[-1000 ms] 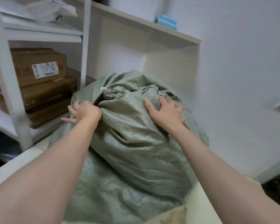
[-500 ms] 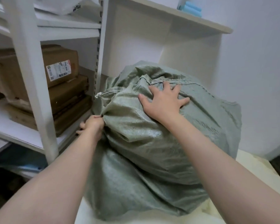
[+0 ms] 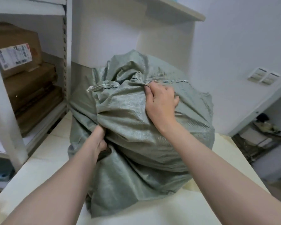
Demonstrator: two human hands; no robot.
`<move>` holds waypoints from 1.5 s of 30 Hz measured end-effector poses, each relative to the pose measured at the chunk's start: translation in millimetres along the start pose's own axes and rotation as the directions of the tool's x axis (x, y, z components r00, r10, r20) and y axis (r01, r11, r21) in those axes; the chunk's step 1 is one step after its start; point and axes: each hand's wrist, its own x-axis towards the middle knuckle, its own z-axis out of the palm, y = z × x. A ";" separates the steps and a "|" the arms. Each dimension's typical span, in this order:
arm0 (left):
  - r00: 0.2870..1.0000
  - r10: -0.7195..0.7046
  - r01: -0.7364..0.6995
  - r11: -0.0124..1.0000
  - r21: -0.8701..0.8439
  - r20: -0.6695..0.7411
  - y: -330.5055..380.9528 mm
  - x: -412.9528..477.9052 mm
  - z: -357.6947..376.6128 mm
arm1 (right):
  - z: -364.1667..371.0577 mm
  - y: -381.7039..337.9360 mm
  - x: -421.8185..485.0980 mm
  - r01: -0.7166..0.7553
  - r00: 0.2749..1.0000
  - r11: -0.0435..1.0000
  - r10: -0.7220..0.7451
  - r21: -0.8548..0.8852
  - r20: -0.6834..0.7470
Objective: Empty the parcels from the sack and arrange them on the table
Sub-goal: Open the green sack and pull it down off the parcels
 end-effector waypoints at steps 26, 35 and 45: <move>0.984 -0.040 0.077 0.974 -0.215 0.172 -164.9 -21.3 292.2 | -137.4 274.6 -28.8 0.272 0.943 0.929 -0.206 0.250 -0.260; 0.952 0.105 -0.090 0.994 0.064 -0.286 -105.3 3.5 239.3 | -101.7 276.8 13.1 0.136 0.988 0.921 -0.154 0.364 0.022; 0.674 0.725 -0.352 0.483 0.802 -0.141 10.7 -37.7 294.9 | -68.1 220.0 61.9 0.079 0.950 0.951 -0.163 0.299 0.266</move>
